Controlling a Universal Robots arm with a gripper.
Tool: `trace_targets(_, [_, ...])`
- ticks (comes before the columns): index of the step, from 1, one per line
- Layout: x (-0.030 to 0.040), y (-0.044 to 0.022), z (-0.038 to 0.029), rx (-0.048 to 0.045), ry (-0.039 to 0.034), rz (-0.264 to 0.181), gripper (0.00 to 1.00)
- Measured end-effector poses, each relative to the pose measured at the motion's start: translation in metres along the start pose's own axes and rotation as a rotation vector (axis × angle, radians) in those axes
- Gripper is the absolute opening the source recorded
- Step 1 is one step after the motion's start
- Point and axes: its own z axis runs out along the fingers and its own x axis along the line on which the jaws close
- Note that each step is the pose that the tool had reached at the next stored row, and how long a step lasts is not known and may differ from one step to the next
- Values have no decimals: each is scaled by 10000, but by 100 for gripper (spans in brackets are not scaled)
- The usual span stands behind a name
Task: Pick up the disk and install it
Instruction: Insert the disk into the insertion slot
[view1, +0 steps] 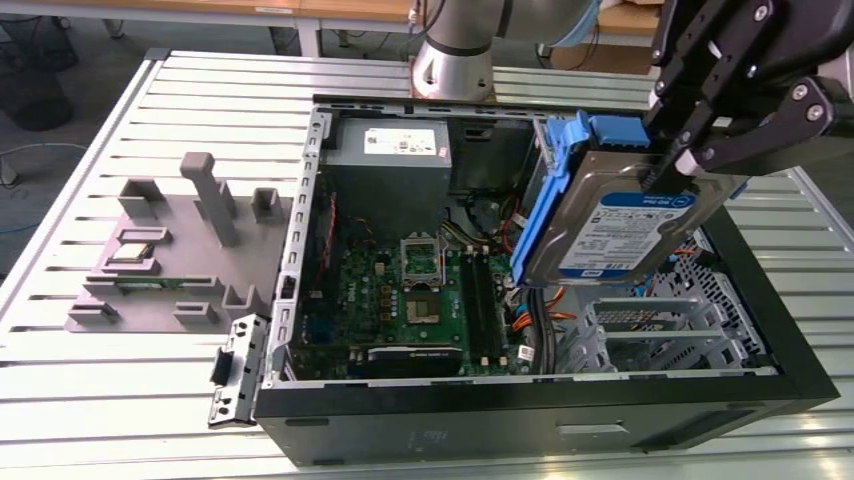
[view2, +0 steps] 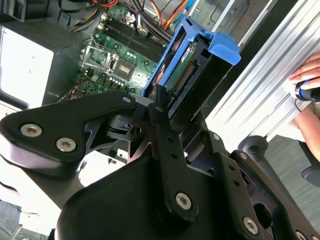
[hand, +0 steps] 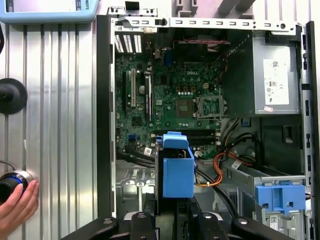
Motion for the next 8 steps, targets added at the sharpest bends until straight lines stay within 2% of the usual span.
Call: trace_targets(8, [1, -193, -8, -4, 1, 1, 35])
